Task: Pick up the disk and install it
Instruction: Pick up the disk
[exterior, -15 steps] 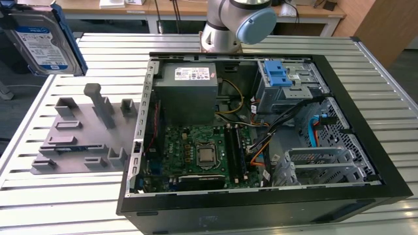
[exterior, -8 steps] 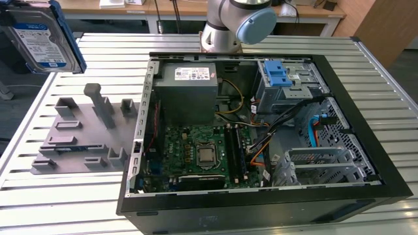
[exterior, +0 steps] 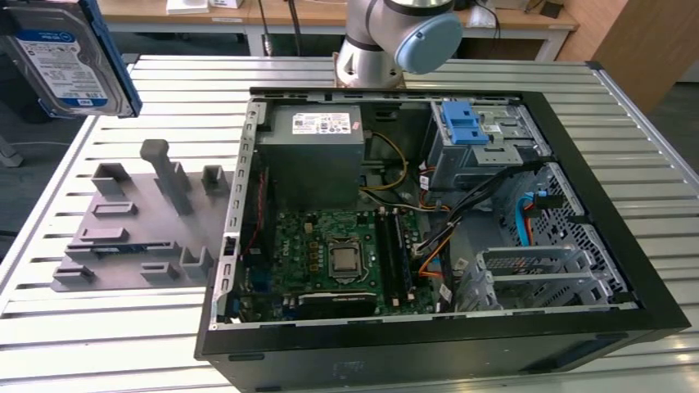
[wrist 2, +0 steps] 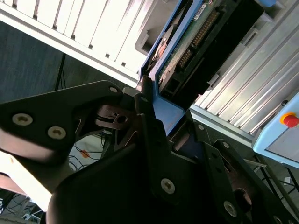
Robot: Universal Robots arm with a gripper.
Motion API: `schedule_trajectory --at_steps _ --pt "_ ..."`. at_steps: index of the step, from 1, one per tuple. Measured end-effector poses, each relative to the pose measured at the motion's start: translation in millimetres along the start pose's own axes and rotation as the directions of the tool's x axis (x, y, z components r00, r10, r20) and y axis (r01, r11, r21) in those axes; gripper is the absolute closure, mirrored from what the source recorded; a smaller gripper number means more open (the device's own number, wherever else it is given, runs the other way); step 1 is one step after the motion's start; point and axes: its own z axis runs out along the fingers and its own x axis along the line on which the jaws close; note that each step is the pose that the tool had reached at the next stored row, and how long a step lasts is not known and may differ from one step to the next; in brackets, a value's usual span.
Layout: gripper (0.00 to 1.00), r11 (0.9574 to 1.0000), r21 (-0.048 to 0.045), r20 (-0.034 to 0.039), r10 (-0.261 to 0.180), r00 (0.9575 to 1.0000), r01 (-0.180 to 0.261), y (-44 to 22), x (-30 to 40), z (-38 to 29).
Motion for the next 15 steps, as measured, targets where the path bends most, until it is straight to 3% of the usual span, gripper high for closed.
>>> schedule_trajectory --at_steps 15 --pt "0.63 1.0 0.0 0.0 0.0 1.0 0.0 0.2 -0.1 -8.7"
